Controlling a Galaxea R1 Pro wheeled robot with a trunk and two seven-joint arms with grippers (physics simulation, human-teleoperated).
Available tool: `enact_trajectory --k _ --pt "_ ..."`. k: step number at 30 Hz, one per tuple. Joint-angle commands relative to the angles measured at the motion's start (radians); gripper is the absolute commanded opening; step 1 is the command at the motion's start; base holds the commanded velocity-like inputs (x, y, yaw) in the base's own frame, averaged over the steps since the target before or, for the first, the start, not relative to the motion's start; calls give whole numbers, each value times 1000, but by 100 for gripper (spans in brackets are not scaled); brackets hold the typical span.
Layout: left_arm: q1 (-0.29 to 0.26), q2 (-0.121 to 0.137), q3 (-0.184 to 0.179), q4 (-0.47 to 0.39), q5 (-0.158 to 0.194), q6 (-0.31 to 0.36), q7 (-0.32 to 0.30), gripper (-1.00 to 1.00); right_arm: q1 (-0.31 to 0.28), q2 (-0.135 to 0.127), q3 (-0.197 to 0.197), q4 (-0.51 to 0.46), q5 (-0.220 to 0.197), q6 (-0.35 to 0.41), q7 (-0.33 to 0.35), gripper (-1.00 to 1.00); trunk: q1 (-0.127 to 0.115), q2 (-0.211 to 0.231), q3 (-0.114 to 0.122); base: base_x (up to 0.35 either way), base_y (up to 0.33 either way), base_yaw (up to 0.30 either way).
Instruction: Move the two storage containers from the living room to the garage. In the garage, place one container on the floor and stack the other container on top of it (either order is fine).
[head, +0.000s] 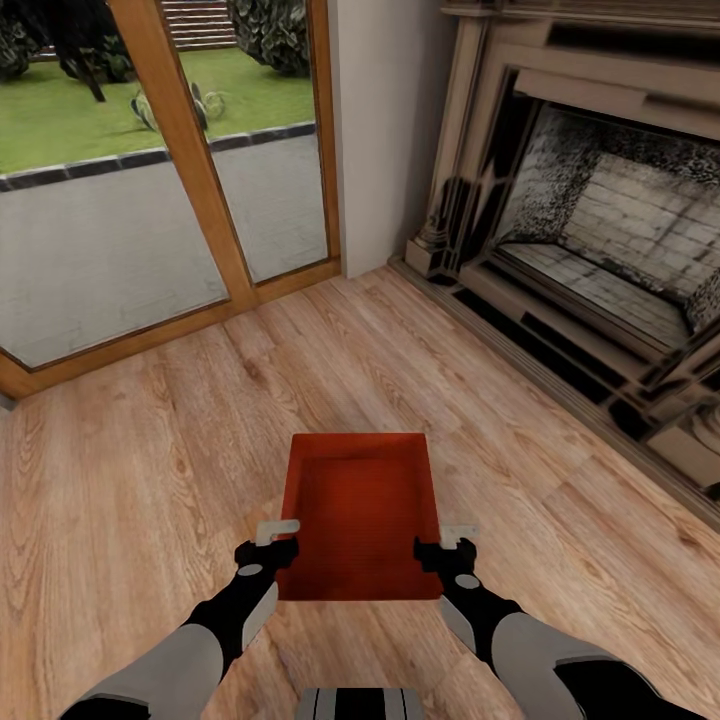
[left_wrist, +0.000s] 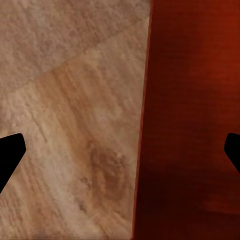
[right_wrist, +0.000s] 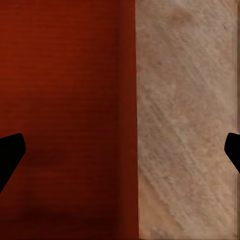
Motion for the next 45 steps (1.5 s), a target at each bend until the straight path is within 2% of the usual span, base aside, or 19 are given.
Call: enact_trajectory --k 1,13,26,45 --pt "0 1 -8 1 8 -2 7 100 0 0 3 1 6 -1 -7 100 0 0 -1 0 0 0" --pt "0 6 -11 7 2 2 4 100 0 -4 9 1 23 1 1 100 0 0 -1 0 0 0" --pt "0 11 -13 6 0 -2 4 100 0 -4 8 2 95 -1 -2 100 0 0 -1 0 0 0" --pt "0 6 -20 11 -3 -2 -9 100 -1 -4 8 2 91 -2 -2 100 0 0 -1 0 0 0"
